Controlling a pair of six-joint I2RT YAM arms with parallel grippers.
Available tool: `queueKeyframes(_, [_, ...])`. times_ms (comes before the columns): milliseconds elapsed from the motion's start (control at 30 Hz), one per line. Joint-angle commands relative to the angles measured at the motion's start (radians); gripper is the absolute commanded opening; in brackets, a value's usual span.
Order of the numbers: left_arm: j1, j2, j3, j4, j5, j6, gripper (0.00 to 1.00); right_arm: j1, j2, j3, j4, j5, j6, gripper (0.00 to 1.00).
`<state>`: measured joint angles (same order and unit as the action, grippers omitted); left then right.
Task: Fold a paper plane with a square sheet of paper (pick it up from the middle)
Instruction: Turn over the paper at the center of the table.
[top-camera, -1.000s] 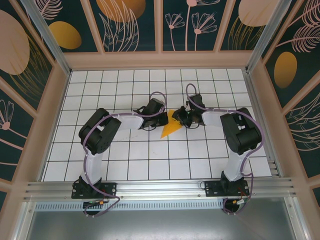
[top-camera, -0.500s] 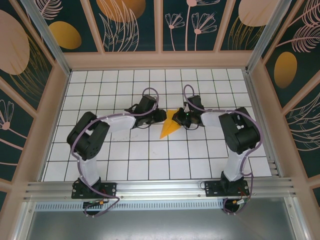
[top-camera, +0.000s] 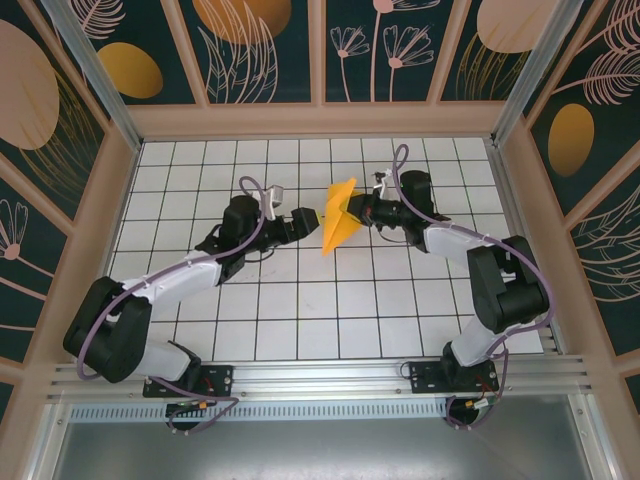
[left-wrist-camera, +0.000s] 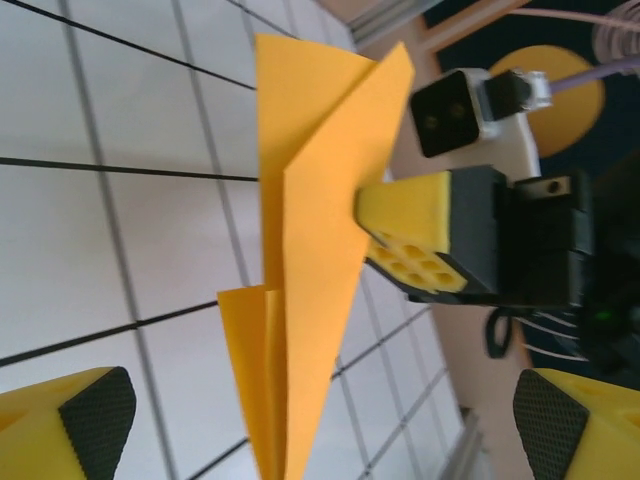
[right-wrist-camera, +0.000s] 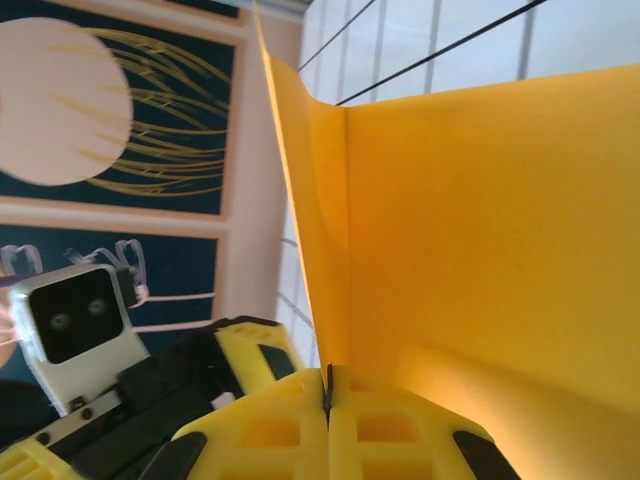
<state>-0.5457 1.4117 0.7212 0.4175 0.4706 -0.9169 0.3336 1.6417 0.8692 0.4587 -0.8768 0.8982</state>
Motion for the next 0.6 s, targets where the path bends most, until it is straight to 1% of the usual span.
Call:
queueKeyframes(0, [0.003,0.004,-0.046,0.195,0.115,-0.125,0.99,0.014,-0.017,0.035,0.143,-0.102,0.1,0.01])
queueKeyframes(167, [0.003,0.053,-0.055,0.276,0.158,-0.184,0.98,0.033,-0.012,0.047,0.216,-0.128,0.186,0.02])
queueKeyframes(267, [0.004,0.081,-0.047,0.34,0.18,-0.211,0.99,0.036,-0.011,0.046,0.233,-0.133,0.21,0.02])
queueKeyframes(333, [0.004,0.1,-0.034,0.366,0.188,-0.228,0.96,0.039,-0.01,0.041,0.241,-0.137,0.222,0.02])
queueKeyframes(433, [0.003,0.129,-0.028,0.438,0.203,-0.27,0.88,0.039,-0.007,0.039,0.249,-0.143,0.234,0.02])
queueKeyframes(567, [0.003,0.153,-0.023,0.483,0.195,-0.294,0.65,0.04,-0.007,0.032,0.24,-0.143,0.229,0.02])
